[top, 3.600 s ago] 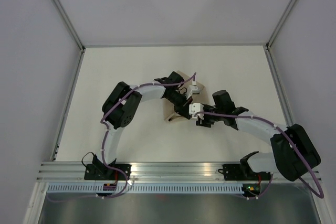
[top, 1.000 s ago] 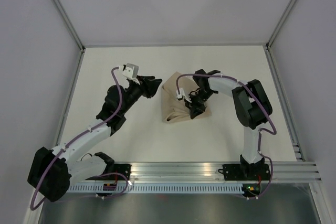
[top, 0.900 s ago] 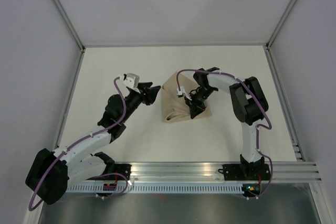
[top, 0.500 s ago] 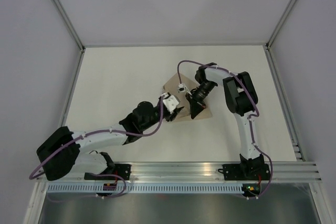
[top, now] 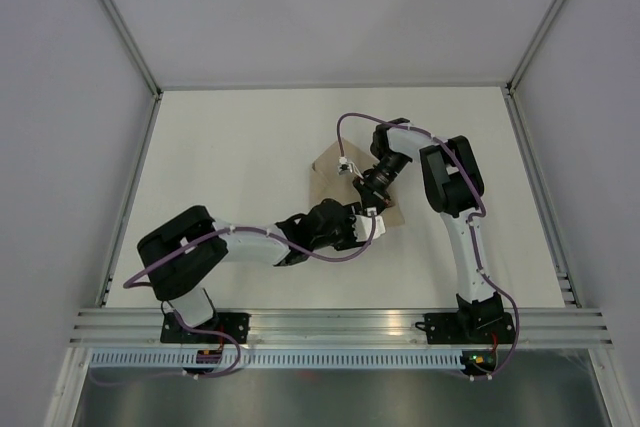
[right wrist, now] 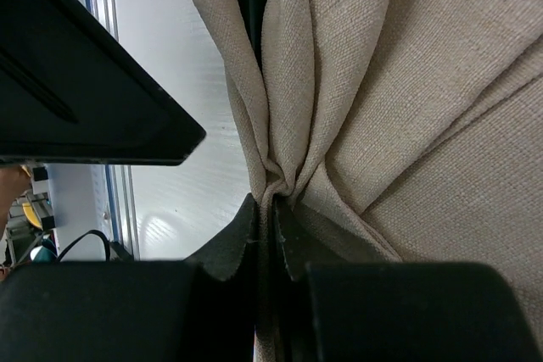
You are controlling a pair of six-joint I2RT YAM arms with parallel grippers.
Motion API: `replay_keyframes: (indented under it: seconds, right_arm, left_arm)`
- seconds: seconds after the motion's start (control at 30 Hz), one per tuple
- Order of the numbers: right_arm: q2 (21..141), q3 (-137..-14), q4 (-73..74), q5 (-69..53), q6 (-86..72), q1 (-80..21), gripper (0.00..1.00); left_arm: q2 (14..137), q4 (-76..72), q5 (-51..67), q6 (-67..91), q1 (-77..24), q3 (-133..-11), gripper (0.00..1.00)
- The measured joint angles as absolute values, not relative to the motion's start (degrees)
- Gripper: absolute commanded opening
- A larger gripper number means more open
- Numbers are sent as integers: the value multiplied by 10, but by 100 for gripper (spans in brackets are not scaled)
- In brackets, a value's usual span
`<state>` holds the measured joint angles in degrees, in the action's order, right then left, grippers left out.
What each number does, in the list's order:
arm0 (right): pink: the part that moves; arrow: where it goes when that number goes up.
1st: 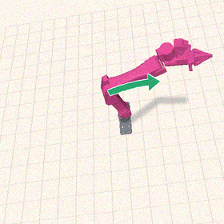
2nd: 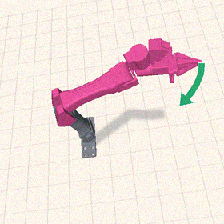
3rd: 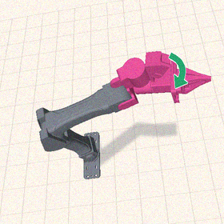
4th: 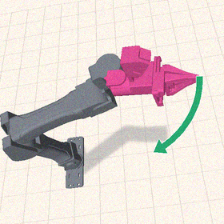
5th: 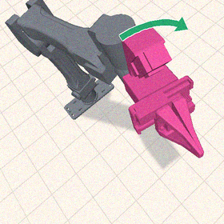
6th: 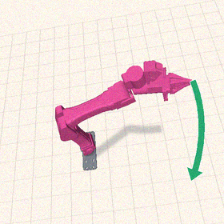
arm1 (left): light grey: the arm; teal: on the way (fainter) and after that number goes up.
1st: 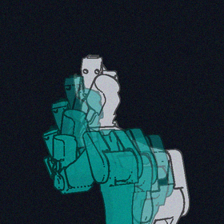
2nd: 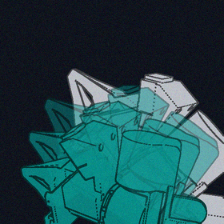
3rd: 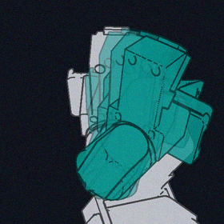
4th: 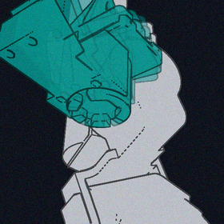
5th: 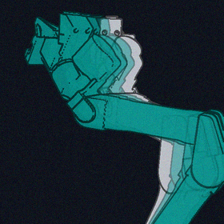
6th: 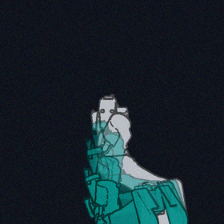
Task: Fold the napkin, place the utensils inside, and roll it up
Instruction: Roll the napkin with the utensil
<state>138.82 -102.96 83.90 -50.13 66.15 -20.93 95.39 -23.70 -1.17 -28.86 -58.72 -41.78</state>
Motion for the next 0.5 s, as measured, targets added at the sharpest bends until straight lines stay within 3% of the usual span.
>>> replay_keyframes:
  seconds: [0.5]
  right_arm:
    - [1394,-1033,843,-503,651,-208,1]
  left_arm:
    - [1025,-193,-4,-333,-572,-480,61]
